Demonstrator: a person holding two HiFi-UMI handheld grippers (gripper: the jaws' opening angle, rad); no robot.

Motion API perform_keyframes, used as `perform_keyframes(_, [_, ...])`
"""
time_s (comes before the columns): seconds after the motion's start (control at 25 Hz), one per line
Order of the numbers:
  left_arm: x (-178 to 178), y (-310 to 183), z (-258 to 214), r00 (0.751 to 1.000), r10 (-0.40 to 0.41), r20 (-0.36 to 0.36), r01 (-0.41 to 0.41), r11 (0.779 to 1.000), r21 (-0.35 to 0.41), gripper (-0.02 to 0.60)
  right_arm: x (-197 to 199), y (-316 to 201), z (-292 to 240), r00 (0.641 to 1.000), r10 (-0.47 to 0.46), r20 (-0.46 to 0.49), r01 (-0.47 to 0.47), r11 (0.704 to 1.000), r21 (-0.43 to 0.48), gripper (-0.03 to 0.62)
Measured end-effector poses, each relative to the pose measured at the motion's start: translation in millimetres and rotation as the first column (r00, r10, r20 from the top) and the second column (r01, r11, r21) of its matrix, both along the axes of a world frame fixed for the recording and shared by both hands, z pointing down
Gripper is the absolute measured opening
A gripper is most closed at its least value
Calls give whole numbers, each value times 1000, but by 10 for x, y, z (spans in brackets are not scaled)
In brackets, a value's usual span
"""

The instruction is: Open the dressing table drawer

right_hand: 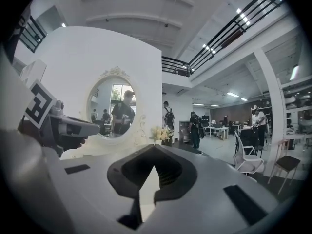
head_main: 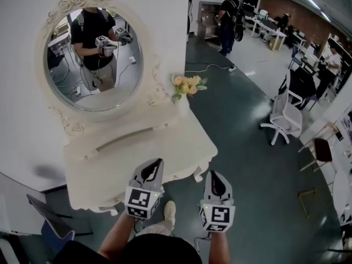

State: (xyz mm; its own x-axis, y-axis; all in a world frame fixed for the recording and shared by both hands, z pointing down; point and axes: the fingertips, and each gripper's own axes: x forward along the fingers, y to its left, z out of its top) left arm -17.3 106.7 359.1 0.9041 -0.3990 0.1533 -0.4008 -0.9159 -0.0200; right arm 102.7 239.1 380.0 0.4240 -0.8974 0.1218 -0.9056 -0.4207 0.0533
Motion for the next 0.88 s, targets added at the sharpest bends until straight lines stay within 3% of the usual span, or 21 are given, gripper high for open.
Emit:
perform_keyframes(0.12, [167,-261,54,1000,-2,7,2,1000,-14,5,131,-281,31,1000,-1,24,2,999,-40,-2])
perform_keyframes(0.44, [475,-917,151,1000,-25,6,26,999,-42,5,414,-1050,56,998,-54,10,54,998,-15,-2])
perform_keyframes(0.88, [522,-1626,243,997,-83,3,83,994,-67,5,549,-1845,96,994,-108,20,108,993,-37,-2])
